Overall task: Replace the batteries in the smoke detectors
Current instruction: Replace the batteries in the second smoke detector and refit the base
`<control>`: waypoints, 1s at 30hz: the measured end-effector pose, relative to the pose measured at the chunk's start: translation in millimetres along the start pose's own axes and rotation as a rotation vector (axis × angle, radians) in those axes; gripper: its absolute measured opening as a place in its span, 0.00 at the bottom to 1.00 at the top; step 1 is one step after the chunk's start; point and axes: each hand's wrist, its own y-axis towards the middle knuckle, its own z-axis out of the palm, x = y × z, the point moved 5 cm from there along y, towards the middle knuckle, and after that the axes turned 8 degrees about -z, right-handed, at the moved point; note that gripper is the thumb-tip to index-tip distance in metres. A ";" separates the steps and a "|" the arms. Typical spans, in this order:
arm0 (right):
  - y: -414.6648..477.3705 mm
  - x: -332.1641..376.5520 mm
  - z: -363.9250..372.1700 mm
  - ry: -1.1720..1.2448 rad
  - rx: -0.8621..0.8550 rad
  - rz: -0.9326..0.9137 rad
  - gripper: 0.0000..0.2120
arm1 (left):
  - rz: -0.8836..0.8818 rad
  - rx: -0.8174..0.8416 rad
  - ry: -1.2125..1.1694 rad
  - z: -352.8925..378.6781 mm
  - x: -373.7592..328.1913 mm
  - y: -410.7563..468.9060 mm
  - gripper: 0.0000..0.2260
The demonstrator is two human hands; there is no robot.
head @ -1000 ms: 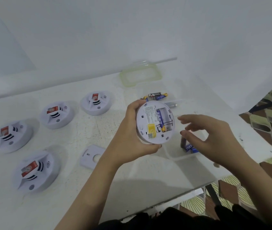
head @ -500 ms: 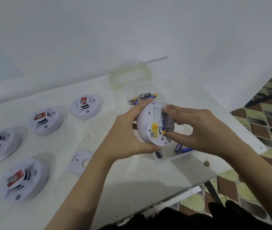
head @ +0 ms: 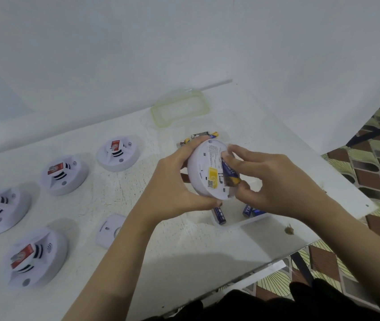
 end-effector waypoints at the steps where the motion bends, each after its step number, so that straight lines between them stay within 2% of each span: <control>1: -0.9 -0.6 0.9 0.010 -0.016 0.005 0.24 | 0.000 -0.003 -0.002 -0.3 0.7 0.3 0.43; 7: -11.2 -8.7 13.3 0.193 -0.046 0.054 0.26 | -0.003 -0.036 -0.042 1.6 4.4 2.2 0.43; 13: -18.7 -11.2 4.7 0.262 -0.293 0.135 0.15 | 0.007 -0.054 -0.096 3.1 6.3 2.2 0.41; 17: -26.9 -12.8 -3.8 0.304 -0.409 0.219 0.13 | -0.012 -0.068 -0.139 3.4 12.2 1.6 0.41; 21: -35.8 -18.4 -6.0 0.324 -0.383 0.271 0.11 | -0.035 -0.098 -0.143 0.4 17.7 -0.2 0.42; 27: -48.7 -27.4 0.1 0.263 -0.235 0.210 0.11 | -0.062 -0.129 -0.194 2.9 25.9 -4.9 0.42; 30: -53.1 -31.7 6.5 0.286 -0.247 0.181 0.13 | -0.075 -0.151 -0.213 4.6 28.5 -6.9 0.42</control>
